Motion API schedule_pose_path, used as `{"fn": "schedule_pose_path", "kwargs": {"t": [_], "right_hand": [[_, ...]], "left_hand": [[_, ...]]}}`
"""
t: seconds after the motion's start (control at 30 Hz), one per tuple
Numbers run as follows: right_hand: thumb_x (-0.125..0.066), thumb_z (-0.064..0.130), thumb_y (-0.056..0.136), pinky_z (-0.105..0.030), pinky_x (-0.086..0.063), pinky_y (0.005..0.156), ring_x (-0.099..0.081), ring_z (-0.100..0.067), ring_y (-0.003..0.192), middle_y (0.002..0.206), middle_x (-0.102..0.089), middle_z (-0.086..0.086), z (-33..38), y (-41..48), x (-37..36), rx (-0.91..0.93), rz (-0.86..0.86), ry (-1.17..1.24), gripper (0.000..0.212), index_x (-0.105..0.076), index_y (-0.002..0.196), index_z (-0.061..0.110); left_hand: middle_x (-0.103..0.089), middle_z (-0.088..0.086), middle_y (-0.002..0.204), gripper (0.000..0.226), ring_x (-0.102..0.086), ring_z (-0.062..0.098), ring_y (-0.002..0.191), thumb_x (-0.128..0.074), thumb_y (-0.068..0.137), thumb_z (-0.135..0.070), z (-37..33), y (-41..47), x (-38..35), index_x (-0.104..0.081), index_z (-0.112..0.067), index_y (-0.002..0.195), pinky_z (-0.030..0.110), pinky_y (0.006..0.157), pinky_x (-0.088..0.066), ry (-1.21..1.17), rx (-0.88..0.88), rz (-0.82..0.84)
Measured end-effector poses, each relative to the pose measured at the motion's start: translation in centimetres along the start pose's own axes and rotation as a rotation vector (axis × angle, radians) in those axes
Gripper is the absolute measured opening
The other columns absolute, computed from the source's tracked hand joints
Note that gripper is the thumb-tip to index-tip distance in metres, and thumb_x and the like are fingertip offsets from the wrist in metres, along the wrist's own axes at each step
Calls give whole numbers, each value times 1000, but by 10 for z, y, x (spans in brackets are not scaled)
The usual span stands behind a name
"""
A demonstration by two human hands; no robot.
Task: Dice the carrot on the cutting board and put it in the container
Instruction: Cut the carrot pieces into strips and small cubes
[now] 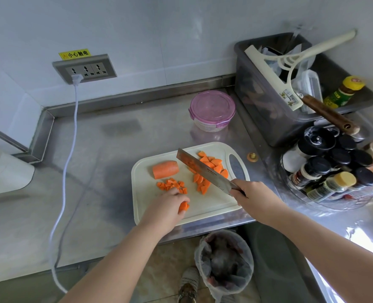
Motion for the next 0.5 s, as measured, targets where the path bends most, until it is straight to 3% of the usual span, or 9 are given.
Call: {"fn": "schedule_pose_path", "kwargs": {"t": [0.23,0.5], "right_hand": [[-39,23,101,-23,-32,50,-43,-14,54,64,-49,1,0,-3,2,8,9,-5,32,-36,71,32],[-40,22,100,-26,-32,50,-42,-16,55,65,-51,-3,3,-5,0,1,-3,10,32,-37,69,29]], "left_hand": [[-44,-7,134,40,-53,16,110,-54,94,-22,2,6,1,-50,-28,134,29,92,-45,96,-119,121],[-50,-3,123,31,-56,19,100,-50,94,-34,-5,6,2,-53,-26,123,26,76,-43,166,-81,34]]}}
Point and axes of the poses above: each hand's wrist, its own y-axis towards the middle knuckle, its own x-axis out of the back of the hand, z = x × y, the point moved 3 cm from there along y, towards the middle knuckle
